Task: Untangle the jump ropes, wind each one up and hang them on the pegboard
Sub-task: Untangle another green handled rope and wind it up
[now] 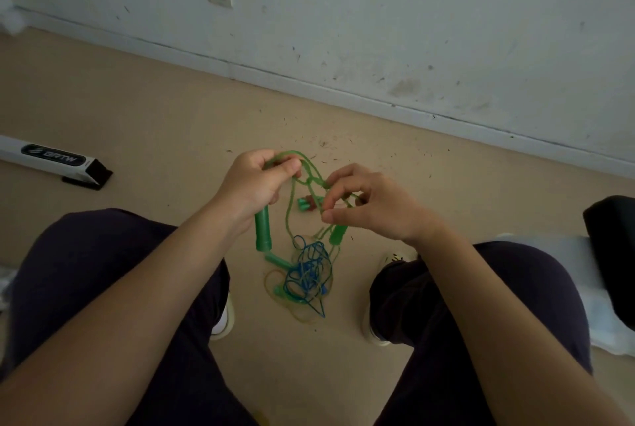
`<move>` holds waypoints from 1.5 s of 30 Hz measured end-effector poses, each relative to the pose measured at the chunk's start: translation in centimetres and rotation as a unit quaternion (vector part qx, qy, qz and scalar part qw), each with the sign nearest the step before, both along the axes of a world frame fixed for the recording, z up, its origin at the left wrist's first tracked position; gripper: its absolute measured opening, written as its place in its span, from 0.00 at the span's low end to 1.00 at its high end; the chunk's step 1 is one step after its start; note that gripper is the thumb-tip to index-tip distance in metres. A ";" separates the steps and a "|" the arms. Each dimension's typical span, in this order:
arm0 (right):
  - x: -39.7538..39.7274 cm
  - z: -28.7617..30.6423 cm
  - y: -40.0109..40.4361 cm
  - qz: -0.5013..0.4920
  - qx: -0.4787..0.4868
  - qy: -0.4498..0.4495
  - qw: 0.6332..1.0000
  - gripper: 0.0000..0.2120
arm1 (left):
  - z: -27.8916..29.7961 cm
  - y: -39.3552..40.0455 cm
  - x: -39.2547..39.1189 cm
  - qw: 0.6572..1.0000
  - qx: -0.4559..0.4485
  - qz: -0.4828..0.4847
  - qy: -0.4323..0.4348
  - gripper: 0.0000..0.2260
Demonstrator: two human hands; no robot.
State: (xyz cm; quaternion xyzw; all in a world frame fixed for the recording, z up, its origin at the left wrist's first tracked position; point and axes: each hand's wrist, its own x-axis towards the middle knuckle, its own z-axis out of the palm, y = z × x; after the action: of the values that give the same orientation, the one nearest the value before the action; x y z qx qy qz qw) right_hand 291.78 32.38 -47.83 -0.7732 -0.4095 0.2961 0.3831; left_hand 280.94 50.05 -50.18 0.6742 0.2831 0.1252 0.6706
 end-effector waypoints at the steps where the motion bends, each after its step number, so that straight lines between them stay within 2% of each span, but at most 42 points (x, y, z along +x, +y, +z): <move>1: 0.0 0.1 0.0 0.007 -0.007 -0.002 1.000 0.05 | 0.1 0.2 0.0 1.000 0.000 0.008 0.000 0.05; 4: 0.1 -0.2 -0.1 0.001 -0.009 -0.005 1.000 0.07 | 0.5 0.4 -0.2 0.999 -0.017 -0.034 -0.011 0.05; 7: 0.4 -0.9 -0.2 -0.042 0.049 0.053 0.997 0.16 | 0.5 0.4 -0.4 0.996 -0.039 -0.077 -0.015 0.02; 9: 0.3 -1.1 -0.2 -0.062 0.075 0.069 0.993 0.18 | 0.5 0.3 -0.4 0.995 -0.039 -0.091 -0.004 0.02; 12: 0.2 -1.3 0.1 -0.075 0.090 0.048 0.992 0.15 | 0.6 0.1 -0.4 0.993 -0.042 -0.107 -0.003 0.02; 17: 0.0 -0.9 0.3 -0.100 0.145 0.043 0.983 0.02 | 0.8 -0.1 -0.4 0.991 -0.044 -0.126 0.004 0.02; 20: -0.1 -0.7 0.3 -0.117 0.154 0.036 0.980 0.04 | 1.2 -0.3 -0.5 0.991 -0.009 -0.133 0.026 0.07; 23: 0.2 -1.3 0.5 -0.134 0.130 -0.022 0.982 0.09 | 1.3 -0.3 -0.4 0.991 0.021 -0.124 0.051 0.06; 27: 0.2 -1.5 0.5 -0.156 0.116 -0.074 0.978 0.08 | 1.3 -0.2 -0.4 0.989 -0.019 -0.131 0.057 0.12; 30: 0.1 -1.3 0.5 -0.169 0.125 -0.017 0.978 0.03 | 0.7 -0.3 -0.4 0.991 -0.056 -0.113 0.047 0.07; 34: -1.1 -1.8 1.0 -0.110 0.056 0.032 0.992 0.16 | 0.3 -0.6 -0.2 0.990 -0.073 -0.113 0.043 0.12; 38: -1.1 -1.9 1.1 -0.114 0.059 0.073 0.989 0.09 | 0.5 -0.8 -0.1 0.990 -0.078 -0.103 0.053 0.20; 40: -0.8 -1.9 0.9 -0.111 0.059 0.092 0.988 0.06 | 0.6 -0.8 -0.1 0.990 -0.068 -0.108 0.064 0.19; 45: -1.0 -1.9 0.8 -0.085 0.039 0.059 0.994 0.04 | 0.9 -1.0 -0.3 0.986 -0.027 -0.133 0.097 0.11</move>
State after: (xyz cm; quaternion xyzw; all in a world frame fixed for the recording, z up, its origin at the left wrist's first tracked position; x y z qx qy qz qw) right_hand 290.74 33.19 -49.75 -0.7707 -0.3306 0.2915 0.4601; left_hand 280.66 49.02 -49.33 0.6966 0.2583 -0.0385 0.6682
